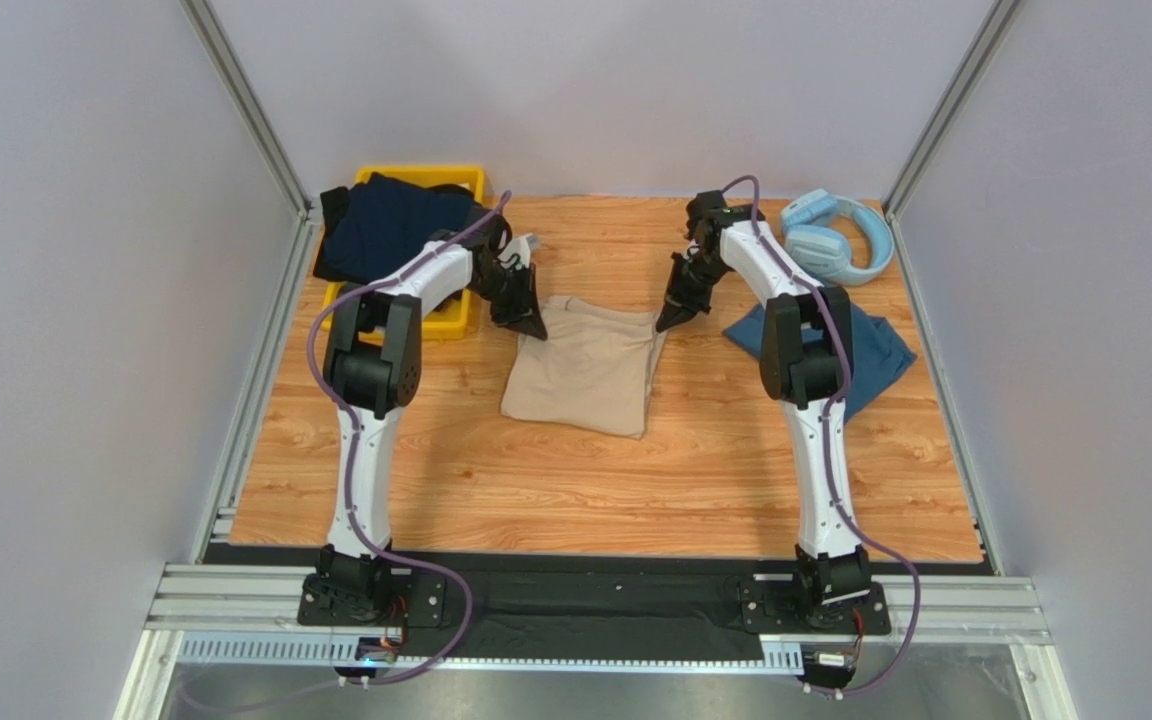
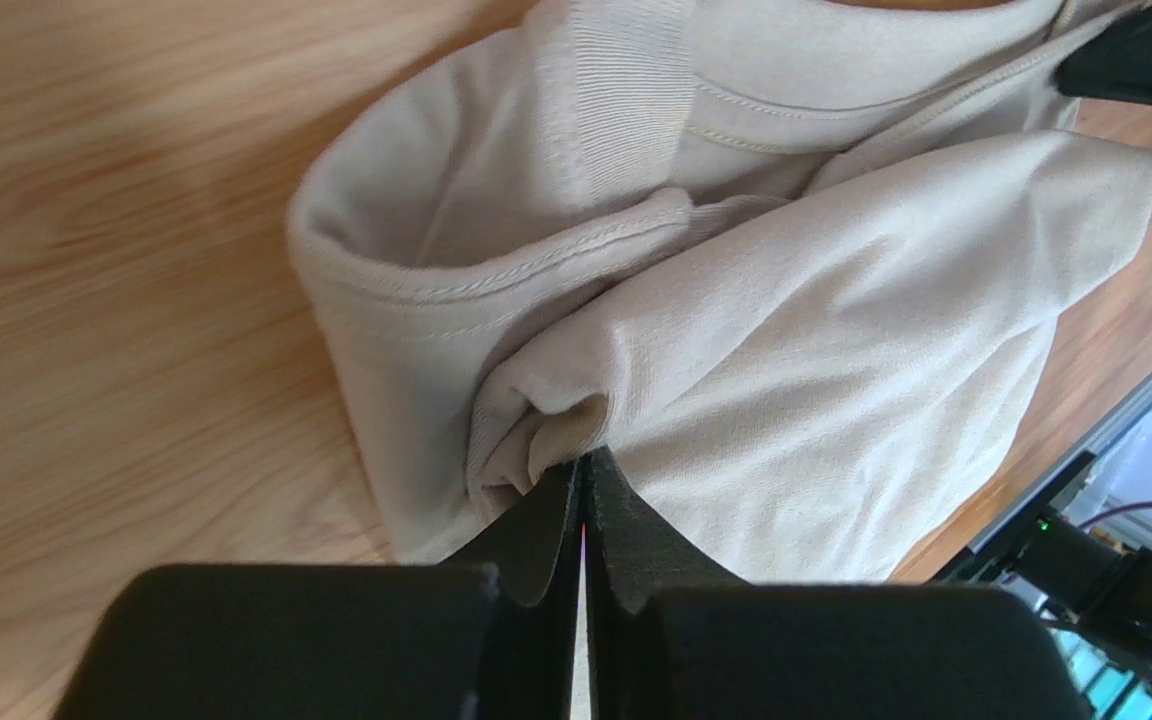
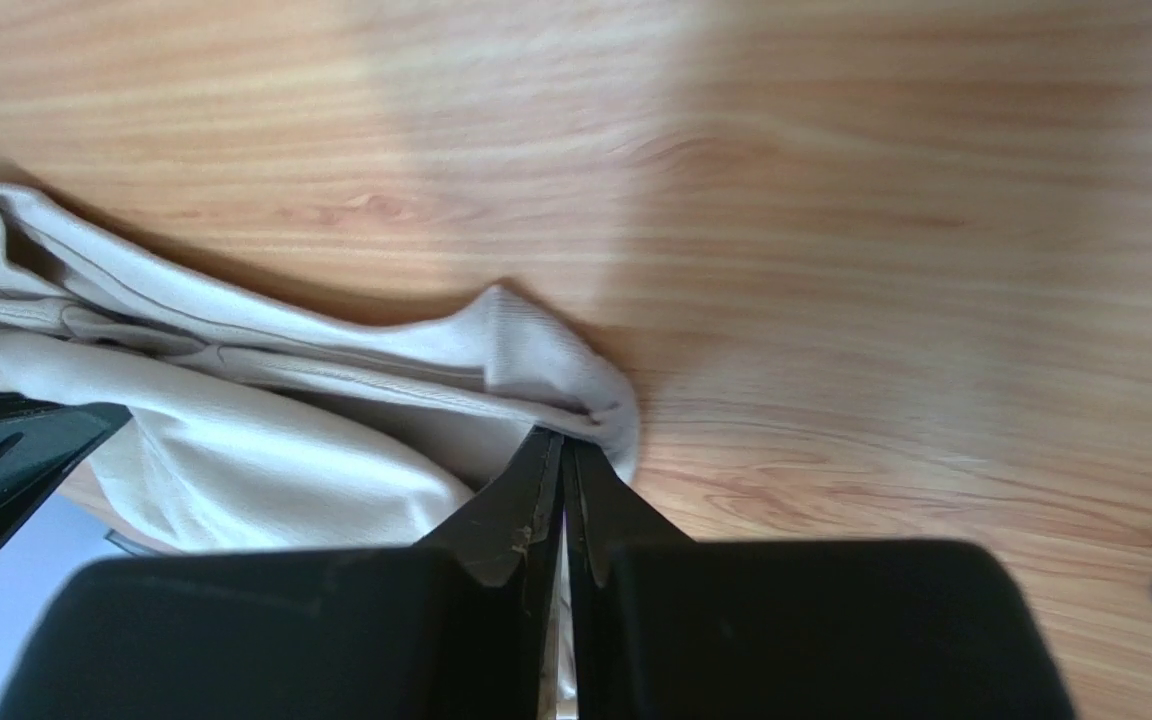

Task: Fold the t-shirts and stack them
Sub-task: Smooth out wrinkles on the folded tshirt

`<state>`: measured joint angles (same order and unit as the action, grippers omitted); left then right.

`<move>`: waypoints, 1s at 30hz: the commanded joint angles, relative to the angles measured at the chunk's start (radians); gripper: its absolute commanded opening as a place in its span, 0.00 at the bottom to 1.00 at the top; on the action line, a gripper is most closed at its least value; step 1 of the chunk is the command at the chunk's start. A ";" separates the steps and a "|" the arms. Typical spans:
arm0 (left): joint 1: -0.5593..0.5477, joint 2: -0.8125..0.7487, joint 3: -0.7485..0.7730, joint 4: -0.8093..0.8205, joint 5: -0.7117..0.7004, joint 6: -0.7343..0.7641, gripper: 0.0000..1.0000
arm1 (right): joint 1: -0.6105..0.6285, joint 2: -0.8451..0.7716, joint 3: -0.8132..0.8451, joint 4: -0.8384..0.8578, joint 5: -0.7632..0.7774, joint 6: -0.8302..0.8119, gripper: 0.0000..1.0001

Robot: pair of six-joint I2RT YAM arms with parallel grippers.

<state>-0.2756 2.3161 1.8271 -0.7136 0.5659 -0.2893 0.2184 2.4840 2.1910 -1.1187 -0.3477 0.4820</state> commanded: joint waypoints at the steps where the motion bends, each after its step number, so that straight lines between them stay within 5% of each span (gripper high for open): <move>1: 0.062 -0.041 -0.022 -0.003 -0.121 0.032 0.05 | -0.043 -0.050 0.024 0.039 0.047 0.007 0.06; 8: 0.078 -0.109 -0.014 -0.014 -0.080 0.013 0.16 | -0.060 -0.146 -0.026 0.059 -0.043 0.017 0.08; 13: 0.078 -0.176 -0.009 -0.015 0.000 -0.028 0.28 | -0.057 -0.296 -0.256 0.164 -0.155 0.056 0.22; 20: 0.078 -0.302 -0.086 -0.040 0.037 -0.056 0.30 | -0.022 -0.369 -0.557 0.273 -0.254 0.050 0.30; 30: 0.075 -0.458 -0.367 -0.007 0.061 -0.062 0.30 | -0.005 -0.317 -0.783 0.666 -0.442 0.181 0.35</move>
<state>-0.1970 1.9274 1.5284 -0.7376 0.5941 -0.3325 0.2138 2.1513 1.4460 -0.7013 -0.6914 0.5968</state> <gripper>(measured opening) 0.300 0.331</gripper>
